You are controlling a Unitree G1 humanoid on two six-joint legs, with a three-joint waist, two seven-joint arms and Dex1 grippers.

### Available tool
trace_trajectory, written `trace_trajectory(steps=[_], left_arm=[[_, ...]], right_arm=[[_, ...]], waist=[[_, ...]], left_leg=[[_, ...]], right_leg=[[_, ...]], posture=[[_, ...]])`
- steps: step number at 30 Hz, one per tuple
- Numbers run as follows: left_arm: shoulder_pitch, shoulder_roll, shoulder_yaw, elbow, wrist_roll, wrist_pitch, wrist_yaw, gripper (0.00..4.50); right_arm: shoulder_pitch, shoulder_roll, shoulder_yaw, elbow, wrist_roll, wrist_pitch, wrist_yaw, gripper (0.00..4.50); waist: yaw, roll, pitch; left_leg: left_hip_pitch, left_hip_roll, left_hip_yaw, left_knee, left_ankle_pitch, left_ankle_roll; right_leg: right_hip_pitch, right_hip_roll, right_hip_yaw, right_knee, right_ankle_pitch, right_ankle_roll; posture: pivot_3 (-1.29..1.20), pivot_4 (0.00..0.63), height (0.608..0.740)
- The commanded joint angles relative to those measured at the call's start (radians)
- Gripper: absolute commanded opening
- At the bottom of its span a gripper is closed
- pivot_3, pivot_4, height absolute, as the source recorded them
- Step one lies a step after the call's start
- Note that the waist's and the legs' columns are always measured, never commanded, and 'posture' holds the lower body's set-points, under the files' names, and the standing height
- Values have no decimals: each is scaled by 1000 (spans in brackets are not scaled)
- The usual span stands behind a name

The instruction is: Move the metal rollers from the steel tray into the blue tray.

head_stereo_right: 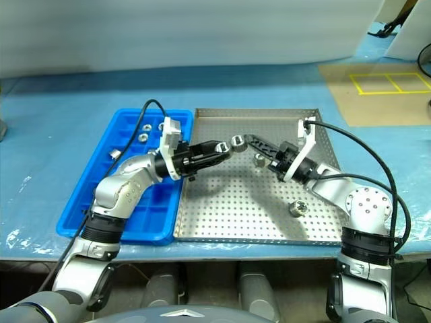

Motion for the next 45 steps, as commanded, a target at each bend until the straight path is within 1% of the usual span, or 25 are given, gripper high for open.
trace_trajectory(steps=[1,2,3,5,6,8,10,11,14,15,18,19,23,33,36,44,45], left_arm=[[-34,-28,1,-44,-36,-20,-13,1690],[-34,-28,1,-42,-33,-21,-13,1690],[-35,-29,2,-40,-31,-21,-14,1690],[-35,-29,2,-37,-28,-23,-15,1690],[-36,-28,2,-35,-28,-24,-16,1690],[-36,-23,3,-30,-20,-30,-13,1690],[-36,-21,5,-27,-16,-33,-13,1690],[-36,-21,6,-26,-15,-34,-13,1690],[-34,-19,11,-27,-11,-38,-13,1690],[-32,-14,16,-26,-7,-44,-11,1690],[-28,3,32,-14,5,-64,-4,1690],[-28,7,35,-12,6,-67,-3,1690],[-22,28,50,-2,9,-86,-1,1690],[-8,56,67,2,-2,-112,9,1690],[-2,67,79,1,-7,-118,13,1690],[12,97,112,13,-13,-133,15,1690],[13,100,113,13,-14,-134,15,1690]], right_arm=[[-200,182,192,336,-299,-214,92,58],[-218,192,197,380,-336,-236,132,23],[-230,197,195,413,-365,-250,173,23],[-247,206,190,457,-408,-270,228,23],[-253,210,185,471,-426,-277,246,23],[-254,265,166,352,-396,-231,157,23],[-253,295,150,285,-383,-203,104,23],[-251,299,141,273,-385,-200,100,23],[-249,314,115,243,-387,-192,77,604],[-250,317,106,231,-382,-186,69,901],[-246,327,86,193,-367,-165,47,1743],[-244,329,82,185,-365,-161,41,1798],[-233,359,54,130,-337,-141,-8,1798],[-240,439,9,63,-352,-165,-150,1800],[-236,449,13,43,-386,-188,-201,1909],[-235,494,4,-4,-448,-274,-296,1909],[-233,488,20,-15,-486,-299,-309,1909]], waist=[[-20,-1,0],[-18,1,1],[-12,2,1],[12,2,1],[18,3,1],[23,3,1],[22,2,1],[21,2,1],[21,2,1],[21,2,1],[20,2,1],[19,2,1],[19,2,1],[14,2,1],[14,2,1],[12,2,1],[12,2,1]], left_leg=[[-2,1,1,2,1,-1],[-3,1,1,2,2,-4],[-7,1,1,1,4,-7],[-10,2,1,-3,6,-10],[-11,3,0,-2,7,-8],[-14,2,1,-1,5,0],[-15,1,1,0,4,3],[-15,1,1,0,3,3],[-13,2,2,-1,4,2],[-13,2,2,-1,4,2],[-12,2,2,0,5,0],[-12,2,2,0,6,0],[-9,2,2,-1,7,-3],[-9,2,2,-2,7,-3],[-9,2,2,-2,7,-3],[-8,2,2,-2,8,-5],[-9,2,2,-2,8,-5]], right_leg=[[-3,-1,-1,2,0,0],[-8,-1,-1,4,1,2],[-13,-1,-1,4,1,3],[-13,0,-3,4,4,-3],[-13,0,-4,3,4,-3],[-13,-1,-4,2,5,-2],[-14,-2,-4,2,6,-1],[-14,-2,-4,2,7,1],[-13,-2,-6,3,6,1],[-13,-2,-6,3,5,-2],[-13,-2,-5,3,5,-2],[-13,-2,-5,3,5,-2],[-13,-2,-4,5,5,-2],[-13,-1,-3,4,5,-2],[-13,-1,-3,4,6,-2],[-13,-1,-3,5,6,-1],[-13,-1,-3,4,6,-1]], posture=[[-282,150,740],[-282,150,740],[-282,150,740],[-282,150,740],[-281,150,740],[-280,150,740],[-279,150,740],[-279,150,740],[-278,150,740],[-278,150,740],[-277,150,740],[-277,150,740],[-272,150,740],[-265,150,740],[-264,150,740],[-260,150,740],[-259,150,740]])
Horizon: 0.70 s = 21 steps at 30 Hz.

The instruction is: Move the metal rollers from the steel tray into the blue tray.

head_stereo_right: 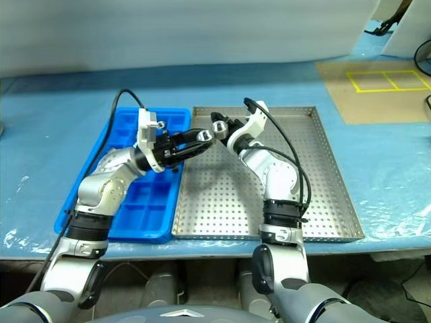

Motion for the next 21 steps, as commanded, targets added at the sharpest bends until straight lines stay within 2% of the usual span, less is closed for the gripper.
trace_trajectory(steps=[1,4,5,6,9,12,13,17,21], left_arm=[[15,26,55,23,8,-16,44,1690],[20,31,51,24,8,-19,47,1690],[22,33,51,22,7,-20,47,1690],[25,33,51,19,5,-20,47,1690],[32,37,51,15,1,-21,45,1690],[34,38,53,20,2,-24,45,1690],[33,37,55,25,6,-30,51,1690],[25,31,59,41,16,-43,60,1690],[13,22,62,65,35,-69,77,1690]], right_arm=[[-13,18,34,-111,-45,-71,-23,1909],[-16,46,35,-132,-65,-127,-56,1920],[-16,53,39,-140,-69,-143,-65,2082],[-16,57,44,-147,-74,-157,-75,2385],[-81,-161,-90,266,-81,-288,198,3380],[-128,-213,-125,430,-66,-338,308,4326],[-138,-218,-131,454,-52,-321,345,4438],[-153,-226,-145,484,-8,-236,452,4438],[-152,-237,-141,486,21,-142,527,4438]], waist=[[0,0,0],[0,0,0],[0,0,0],[-2,0,0],[0,-1,0],[17,-1,0],[16,-1,0],[-5,-1,0],[-2,-1,0]], left_leg=[[0,0,0,0,0,0],[0,0,0,0,0,0],[0,0,0,0,0,0],[0,0,0,0,0,0],[0,0,0,1,0,0],[-1,-1,2,2,0,-1],[-1,-1,2,3,0,0],[-1,0,2,3,0,2],[0,2,2,3,0,2]], right_leg=[[0,0,0,0,0,0],[0,0,0,0,2,3],[0,0,0,0,2,4],[0,0,0,0,2,4],[0,0,0,0,2,4],[3,-3,0,0,2,3],[2,-3,1,0,2,3],[0,-2,1,0,3,3],[0,0,1,1,3,0]], posture=[[-258,150,740],[-258,150,740],[-258,150,740],[-257,150,740],[-256,150,740],[-255,150,740],[-254,150,740],[-255,150,740],[-256,150,740]])
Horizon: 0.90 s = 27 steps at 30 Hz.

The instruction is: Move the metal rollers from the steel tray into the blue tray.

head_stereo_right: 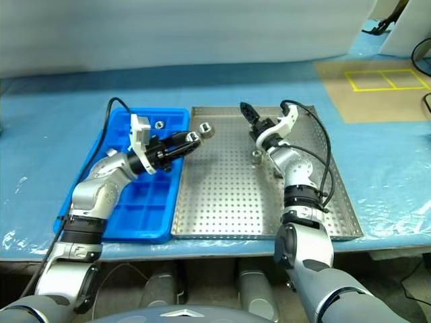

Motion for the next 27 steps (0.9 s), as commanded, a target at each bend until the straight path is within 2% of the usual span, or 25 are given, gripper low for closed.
trace_trajectory(steps=[1,12,22,27], left_arm=[[-32,-6,25,14,23,-68,27,1690],[-90,-59,11,100,77,-170,79,1690],[-124,-115,-46,145,147,-205,97,1690],[-123,-131,-76,147,185,-217,97,1690]], right_arm=[[-4,-9,11,-38,52,101,99,4438],[19,-33,54,-52,34,213,242,4438],[-18,-58,95,61,-38,219,342,4438],[-11,-29,103,20,-39,235,345,4438]], waist=[[4,0,0],[13,0,0],[14,0,0],[13,0,0]], left_leg=[[0,0,0,0,0,0],[-1,-1,0,0,2,4],[-1,-1,1,0,2,4],[-1,0,1,0,2,5]], right_leg=[[0,0,0,0,0,0],[0,-3,-1,0,1,-1],[0,-3,-2,0,1,-1],[0,-3,-2,-1,1,-1]], posture=[[-255,150,740],[-257,150,740],[-274,150,740],[-279,150,740]])
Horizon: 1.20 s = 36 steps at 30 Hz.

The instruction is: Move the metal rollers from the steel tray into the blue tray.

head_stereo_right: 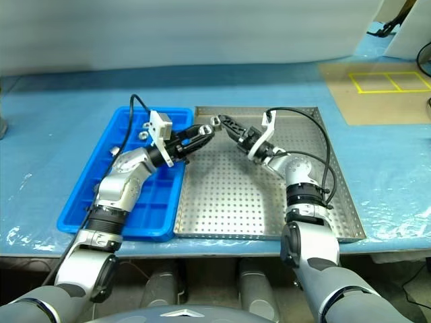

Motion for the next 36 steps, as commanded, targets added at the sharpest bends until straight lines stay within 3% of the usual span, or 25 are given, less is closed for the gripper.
trace_trajectory(steps=[1,6,7,9,16,17,28,36], left_arm=[[-27,-10,-18,-21,17,-39,-1,1690],[-23,-11,-25,-13,33,-41,4,1690],[-23,-11,-27,-10,40,-46,8,1690],[-24,-10,-26,-7,45,-52,12,1690],[-23,-5,-23,12,68,-70,17,1690],[-23,-5,-22,15,70,-73,18,1690],[-30,1,-7,49,79,-111,32,1690],[-31,116,104,69,45,-120,58,1690]], right_arm=[[-16,26,11,-62,9,13,6,4438],[-16,24,6,-45,1,1,19,4438],[-17,24,4,-41,0,-2,22,4268],[-22,22,0,-32,-1,-11,29,3860],[-32,18,-9,-7,-3,-25,53,1430],[-33,17,-9,-2,-4,-26,57,1277],[-55,-13,-43,86,-21,-85,99,1273],[-133,-50,-160,283,12,-285,44,1273]], waist=[[-1,0,0],[1,0,0],[1,0,0],[1,0,0],[0,0,0],[0,0,0],[-1,0,0],[-3,0,0]], left_leg=[[0,0,0,0,0,0],[0,0,0,0,-1,2],[0,0,0,0,-1,3],[0,0,1,0,-1,3],[0,0,1,0,-2,4],[0,0,1,0,-2,4],[0,0,2,0,-2,5],[0,1,3,-1,-2,5]], right_leg=[[0,0,0,0,0,0],[0,0,0,0,0,0],[0,-1,0,0,0,0],[0,-1,0,0,0,0],[0,-1,0,-1,0,0],[0,-1,0,-1,0,0],[0,-1,0,-1,0,0],[-1,-1,0,-1,0,0]], posture=[[-280,150,740],[-281,150,740],[-281,150,740],[-282,150,740],[-282,150,740],[-281,150,740],[-281,150,740],[-263,150,740]])
